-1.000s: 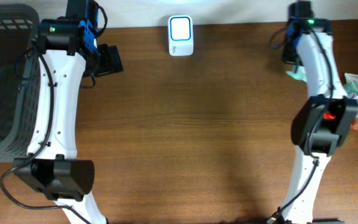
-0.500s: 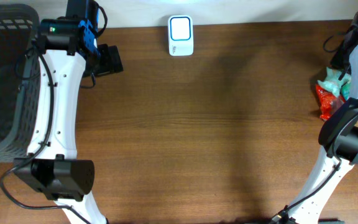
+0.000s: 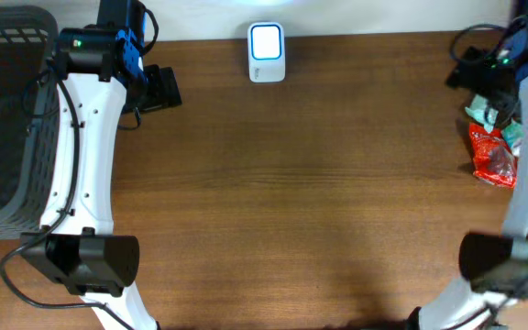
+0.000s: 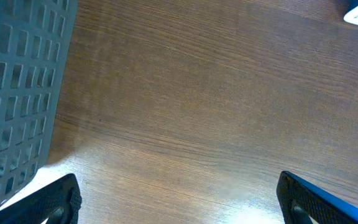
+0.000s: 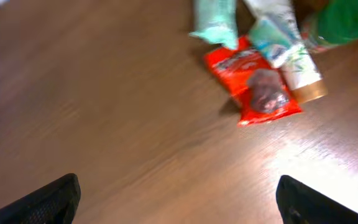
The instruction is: Scan the item barcode
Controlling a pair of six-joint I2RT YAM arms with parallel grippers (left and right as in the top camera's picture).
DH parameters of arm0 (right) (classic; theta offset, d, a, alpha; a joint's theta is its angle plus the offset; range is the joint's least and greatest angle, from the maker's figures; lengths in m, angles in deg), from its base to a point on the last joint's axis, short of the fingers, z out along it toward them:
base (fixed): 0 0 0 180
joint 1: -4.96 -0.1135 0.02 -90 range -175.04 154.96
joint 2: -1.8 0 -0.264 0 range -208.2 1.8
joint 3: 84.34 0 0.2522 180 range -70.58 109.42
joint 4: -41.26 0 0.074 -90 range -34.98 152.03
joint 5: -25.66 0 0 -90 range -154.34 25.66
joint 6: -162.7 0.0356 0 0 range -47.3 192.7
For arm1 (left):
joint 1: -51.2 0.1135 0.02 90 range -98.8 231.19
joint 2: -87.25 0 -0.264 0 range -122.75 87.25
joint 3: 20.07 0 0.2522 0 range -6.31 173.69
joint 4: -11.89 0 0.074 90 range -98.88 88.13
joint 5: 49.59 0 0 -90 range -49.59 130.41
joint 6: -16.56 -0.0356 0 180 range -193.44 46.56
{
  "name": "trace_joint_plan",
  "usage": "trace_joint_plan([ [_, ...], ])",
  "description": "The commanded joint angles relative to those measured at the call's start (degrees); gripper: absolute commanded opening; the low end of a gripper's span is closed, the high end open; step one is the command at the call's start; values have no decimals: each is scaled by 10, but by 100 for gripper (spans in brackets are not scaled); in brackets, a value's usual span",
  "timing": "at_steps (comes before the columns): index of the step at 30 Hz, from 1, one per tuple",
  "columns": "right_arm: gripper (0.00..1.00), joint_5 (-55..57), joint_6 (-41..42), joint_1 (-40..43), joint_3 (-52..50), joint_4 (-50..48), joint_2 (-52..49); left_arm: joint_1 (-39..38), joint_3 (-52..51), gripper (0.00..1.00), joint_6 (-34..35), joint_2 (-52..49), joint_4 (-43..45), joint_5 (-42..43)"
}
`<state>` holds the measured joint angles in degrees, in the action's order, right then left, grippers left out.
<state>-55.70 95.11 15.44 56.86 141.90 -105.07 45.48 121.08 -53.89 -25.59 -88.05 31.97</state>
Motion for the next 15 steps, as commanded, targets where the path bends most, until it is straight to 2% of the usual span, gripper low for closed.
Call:
trace_joint_plan([
  [1, 99, -3, -7, -60, 1, 30, 88, -1, 0, 99, 3, -1, 0, -4],
  [3, 99, 16, -11, -121, 1, 59, 136, -1, 0, 99, 3, -1, 0, -4],
  [9, 99, 51, -9, -222, -25, 104, 237, -1, 0, 99, 3, -1, -1, -4],
  [13, 99, 49, -9, -241, -146, 96, 349, -1, 0, 99, 3, -1, 0, -4],
  [15, 99, 2, -9, -241, -241, 104, 417, -1, 0, 99, 4, -1, -1, -4],
])
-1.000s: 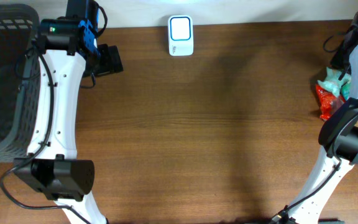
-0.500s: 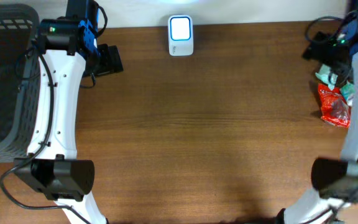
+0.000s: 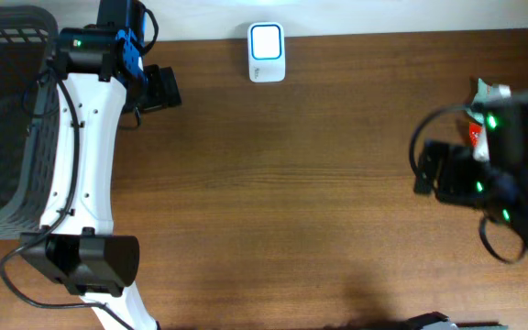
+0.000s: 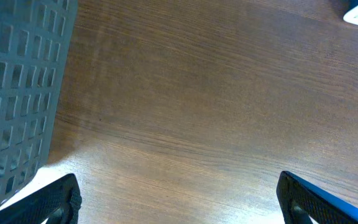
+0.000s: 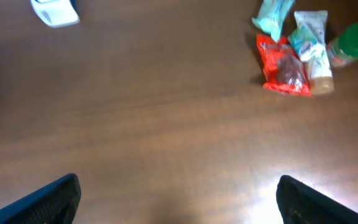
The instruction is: Scan the item barcode
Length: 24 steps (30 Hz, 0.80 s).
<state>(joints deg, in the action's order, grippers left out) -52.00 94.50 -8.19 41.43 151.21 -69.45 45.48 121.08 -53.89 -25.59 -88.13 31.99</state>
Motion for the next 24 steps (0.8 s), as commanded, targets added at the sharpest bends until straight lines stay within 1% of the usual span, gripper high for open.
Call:
trace_joint_plan([
  [1, 99, -60, -3, -5, -110, 11, 76, -1, 0, 99, 3, -1, 0, -4],
  [3, 99, -96, -3, -5, -165, 11, 116, -1, 0, 99, 3, -1, 0, -4],
  [8, 99, -91, -3, -5, -179, 11, 122, -1, 0, 99, 3, -1, 0, -4],
  [12, 99, -87, -21, -5, -191, 11, 122, -1, 0, 99, 3, -1, 0, -4],
  [15, 99, -87, -23, -2, -240, -11, 136, -1, 0, 99, 3, -1, 0, -4],
  [17, 99, -87, -49, -2, -309, -76, 167, -1, 0, 99, 3, -1, 0, -4],
  [20, 99, -94, -102, 8, -428, -204, 256, -1, 0, 99, 3, -1, 0, -4],
  [22, 99, -146, -159, 44, -524, -303, 337, -1, 0, 99, 4, -1, 0, -4],
  [23, 99, -160, -176, 53, -547, -328, 356, -1, 0, 99, 3, -1, 0, -4],
  [24, 99, -179, -205, 67, -588, -373, 391, -1, 0, 99, 4, -1, 0, -4],
])
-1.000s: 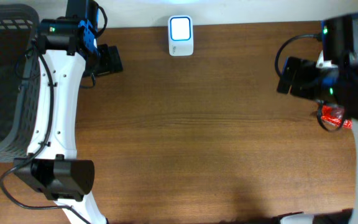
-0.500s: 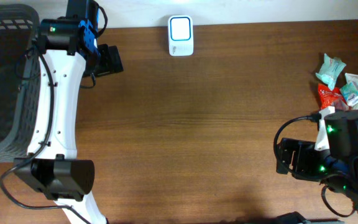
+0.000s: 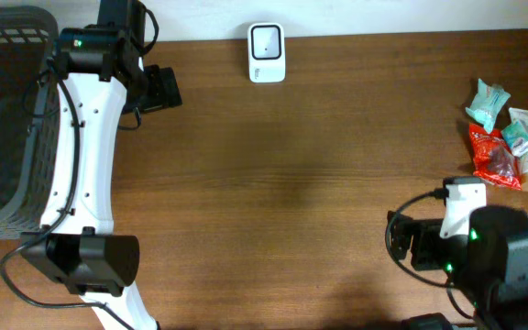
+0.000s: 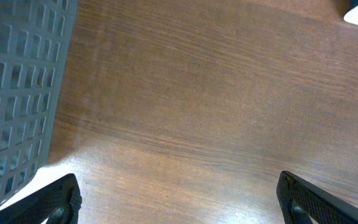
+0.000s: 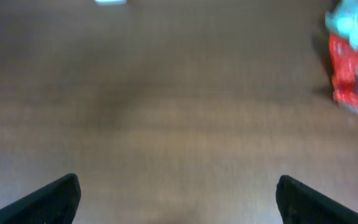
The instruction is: Scan the item barcode
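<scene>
A white barcode scanner stands at the table's far edge; its corner shows in the left wrist view. Grocery items lie at the right edge: a red packet, a teal packet and a tube. My left gripper hangs open over bare wood beside the basket. My right gripper is open with nothing between its fingers, near the front right, well short of the items. The right wrist view is blurred.
A grey mesh basket fills the left end of the wooden table. A green-capped container shows at the very right edge beside the tube.
My right arm has moved back toward the front of the table, farther from the items, its gripper still open and empty. The scanner's screen, lit white before, is dark. The left arm has not moved.
At first my right gripper was open right over the pile of items at the far right. Then it stood lower and left of them, empty. Now it is near the front edge, still empty. The left gripper stayed open by the basket throughout.
</scene>
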Controlling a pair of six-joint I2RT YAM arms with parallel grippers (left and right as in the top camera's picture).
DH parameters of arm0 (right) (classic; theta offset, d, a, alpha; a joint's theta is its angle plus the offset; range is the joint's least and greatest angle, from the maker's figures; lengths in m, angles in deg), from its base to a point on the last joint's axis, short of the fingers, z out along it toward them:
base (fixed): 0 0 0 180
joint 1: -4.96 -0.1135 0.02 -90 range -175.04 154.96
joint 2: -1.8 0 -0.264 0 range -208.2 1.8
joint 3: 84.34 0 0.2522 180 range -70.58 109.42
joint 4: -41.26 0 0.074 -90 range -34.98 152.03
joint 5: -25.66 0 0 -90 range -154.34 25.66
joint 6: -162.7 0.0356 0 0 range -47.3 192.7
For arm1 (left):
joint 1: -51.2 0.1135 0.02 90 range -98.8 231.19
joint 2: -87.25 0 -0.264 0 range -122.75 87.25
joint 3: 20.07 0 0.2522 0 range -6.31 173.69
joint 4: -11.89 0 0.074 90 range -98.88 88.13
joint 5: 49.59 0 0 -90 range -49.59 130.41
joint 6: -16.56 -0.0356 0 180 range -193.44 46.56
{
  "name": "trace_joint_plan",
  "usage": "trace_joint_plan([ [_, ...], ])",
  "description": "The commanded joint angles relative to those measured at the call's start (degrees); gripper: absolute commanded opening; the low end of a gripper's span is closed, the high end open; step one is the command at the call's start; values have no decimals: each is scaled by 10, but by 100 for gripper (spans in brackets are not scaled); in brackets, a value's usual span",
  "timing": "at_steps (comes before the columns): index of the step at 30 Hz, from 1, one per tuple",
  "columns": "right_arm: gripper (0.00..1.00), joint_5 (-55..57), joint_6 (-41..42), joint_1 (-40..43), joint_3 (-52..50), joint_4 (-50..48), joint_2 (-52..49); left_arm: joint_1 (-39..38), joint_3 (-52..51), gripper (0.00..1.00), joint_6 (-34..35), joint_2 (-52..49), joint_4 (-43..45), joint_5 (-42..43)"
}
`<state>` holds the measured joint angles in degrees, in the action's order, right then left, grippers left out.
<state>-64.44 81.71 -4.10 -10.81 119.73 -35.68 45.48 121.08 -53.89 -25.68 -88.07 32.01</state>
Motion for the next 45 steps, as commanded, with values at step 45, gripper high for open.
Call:
trace_joint_plan([
  [45, 99, -68, -96, 113, -595, -607, 373, -1, 0, 99, 4, 0, 0, -4],
])
